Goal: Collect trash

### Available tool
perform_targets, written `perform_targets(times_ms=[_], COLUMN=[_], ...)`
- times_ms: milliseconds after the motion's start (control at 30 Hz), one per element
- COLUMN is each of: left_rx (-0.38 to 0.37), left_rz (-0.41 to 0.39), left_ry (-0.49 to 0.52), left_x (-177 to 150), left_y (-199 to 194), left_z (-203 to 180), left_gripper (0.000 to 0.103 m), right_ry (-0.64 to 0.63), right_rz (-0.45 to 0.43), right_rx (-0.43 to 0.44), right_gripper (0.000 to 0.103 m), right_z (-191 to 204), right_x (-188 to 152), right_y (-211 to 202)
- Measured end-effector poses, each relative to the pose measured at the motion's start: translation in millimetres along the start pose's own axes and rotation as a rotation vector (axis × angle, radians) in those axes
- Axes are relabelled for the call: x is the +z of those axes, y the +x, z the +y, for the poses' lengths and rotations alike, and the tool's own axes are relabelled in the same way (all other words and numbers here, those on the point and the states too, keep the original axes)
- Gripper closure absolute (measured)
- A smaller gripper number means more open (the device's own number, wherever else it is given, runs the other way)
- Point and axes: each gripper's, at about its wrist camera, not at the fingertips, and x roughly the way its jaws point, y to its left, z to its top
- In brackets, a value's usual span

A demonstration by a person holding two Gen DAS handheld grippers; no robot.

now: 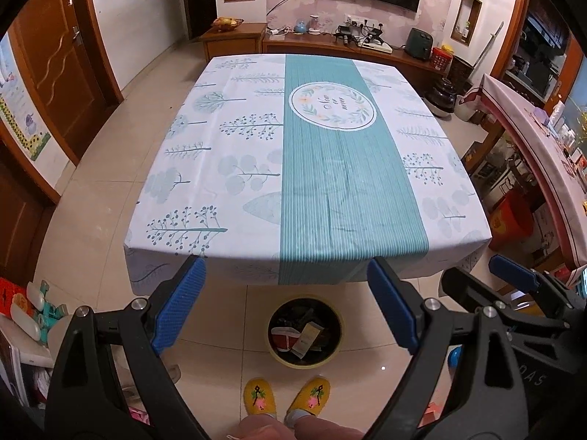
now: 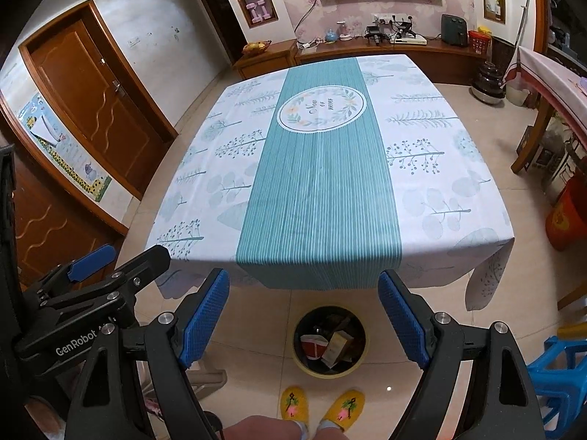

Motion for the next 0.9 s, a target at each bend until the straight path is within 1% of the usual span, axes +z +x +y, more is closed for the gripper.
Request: perform_targets(times_ms=[333, 900], left_rx=[-0.001, 0.022], left_rz=[0.002, 0.009], left_ry=[-0.001, -0.039], left_x=[-0.6, -8.2], left_y=[1.7, 5.3], left_z=[2.1, -0.2], left_gripper=[0.015, 0.015], right_ry=[0.000, -0.014], right_rz=[0.001, 0.013], right_rx=[-0.002, 0.009], right_gripper=[0.019, 0.019], right_z=[2.2, 0.6], right_x=[-0.4, 0.5], right_y=[0.5, 7.7])
